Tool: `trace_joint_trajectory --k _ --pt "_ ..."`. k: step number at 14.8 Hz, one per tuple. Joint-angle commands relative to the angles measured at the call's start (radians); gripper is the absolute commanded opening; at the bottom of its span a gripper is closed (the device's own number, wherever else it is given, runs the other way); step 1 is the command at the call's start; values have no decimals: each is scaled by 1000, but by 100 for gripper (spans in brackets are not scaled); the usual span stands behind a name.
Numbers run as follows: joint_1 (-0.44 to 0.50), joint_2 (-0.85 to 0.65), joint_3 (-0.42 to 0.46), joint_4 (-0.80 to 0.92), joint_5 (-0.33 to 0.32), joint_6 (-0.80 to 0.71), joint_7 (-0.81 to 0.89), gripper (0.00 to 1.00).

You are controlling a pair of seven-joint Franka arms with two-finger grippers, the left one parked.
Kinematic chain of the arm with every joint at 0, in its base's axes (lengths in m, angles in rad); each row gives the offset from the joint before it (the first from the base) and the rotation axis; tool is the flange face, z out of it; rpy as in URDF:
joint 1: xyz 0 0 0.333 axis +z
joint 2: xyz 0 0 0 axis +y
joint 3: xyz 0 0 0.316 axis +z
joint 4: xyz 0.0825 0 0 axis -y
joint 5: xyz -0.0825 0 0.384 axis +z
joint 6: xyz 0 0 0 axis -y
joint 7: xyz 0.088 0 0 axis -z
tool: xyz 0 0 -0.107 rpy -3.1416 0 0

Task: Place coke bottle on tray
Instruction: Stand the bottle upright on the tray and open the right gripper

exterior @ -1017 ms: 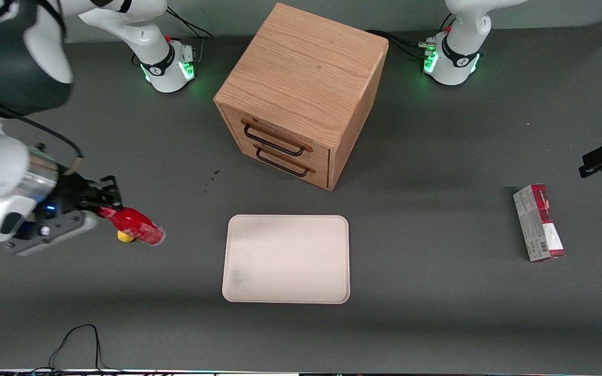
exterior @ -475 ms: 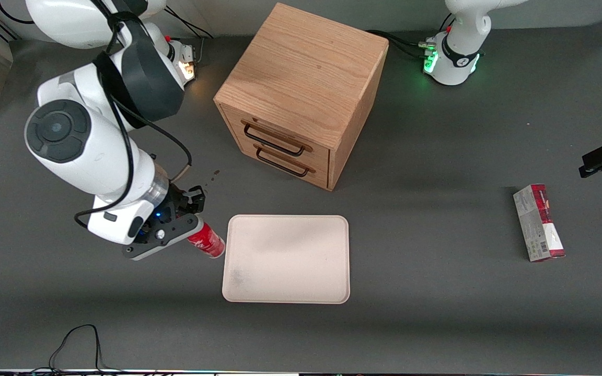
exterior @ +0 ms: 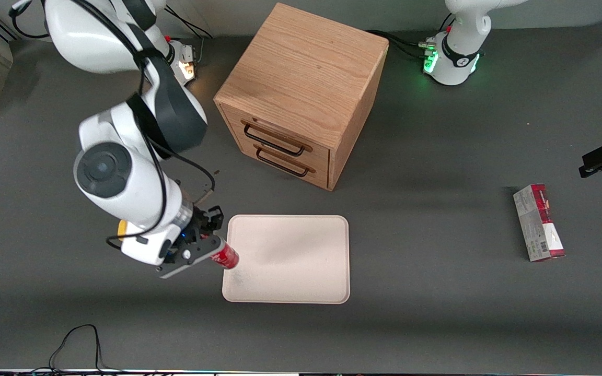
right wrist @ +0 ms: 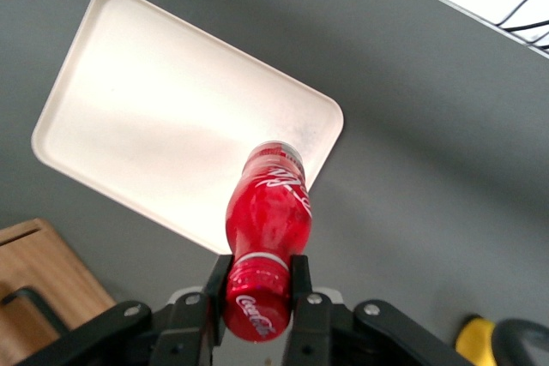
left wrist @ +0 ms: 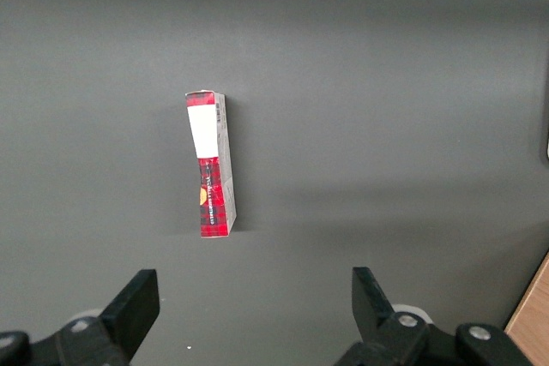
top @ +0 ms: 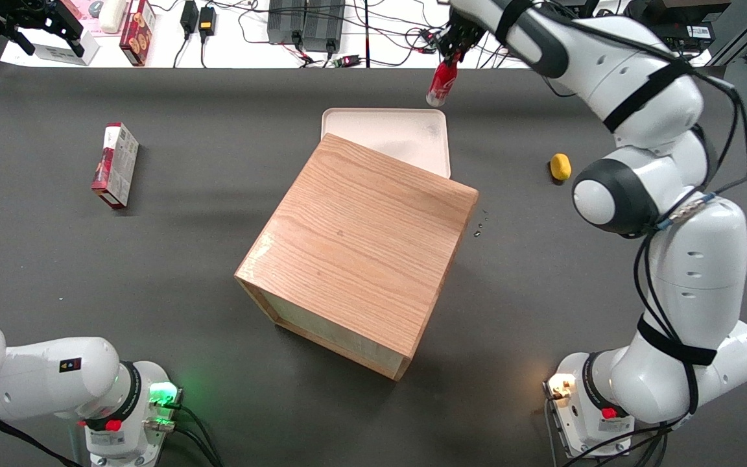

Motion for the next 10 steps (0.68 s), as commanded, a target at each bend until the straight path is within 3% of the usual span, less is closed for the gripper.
trace_joint_trajectory --k 1,10 --pt "6 101 1 58 -15 65 19 0" --pt "4 193 -5 43 -15 145 8 0"
